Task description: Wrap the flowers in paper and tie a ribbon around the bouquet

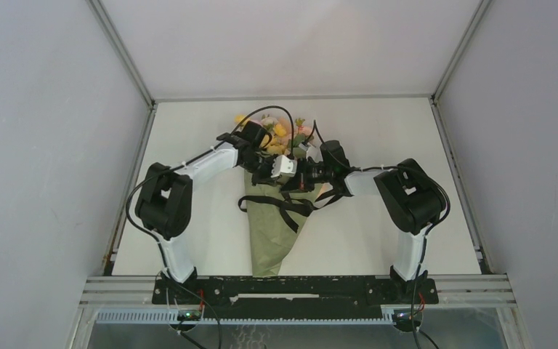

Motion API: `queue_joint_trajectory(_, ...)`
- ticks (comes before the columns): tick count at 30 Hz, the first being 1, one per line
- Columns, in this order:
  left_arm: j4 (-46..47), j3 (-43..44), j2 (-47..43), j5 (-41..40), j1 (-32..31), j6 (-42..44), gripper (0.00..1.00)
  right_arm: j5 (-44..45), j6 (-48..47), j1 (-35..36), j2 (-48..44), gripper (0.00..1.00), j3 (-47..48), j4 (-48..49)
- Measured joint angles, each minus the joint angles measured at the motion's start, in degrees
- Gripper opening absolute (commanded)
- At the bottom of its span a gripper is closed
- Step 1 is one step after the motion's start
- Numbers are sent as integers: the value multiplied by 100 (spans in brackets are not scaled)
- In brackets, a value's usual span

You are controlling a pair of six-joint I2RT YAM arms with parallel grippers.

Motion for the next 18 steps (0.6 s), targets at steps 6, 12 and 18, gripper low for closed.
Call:
queue_joint_trajectory(6,83,-57,-72,-350,-2,-254,0,31,-330,-166,-356,65,-13,-518)
queue_joint_trajectory(12,275,-584,-514,-706,81,-479,0,-138,-1239,-457,-1252,82,-13,-1368)
queue_joint_trajectory(18,378,-688,-564,-907,120,-682,0,-175,-2179,-271,-1322,83,-13,-2483)
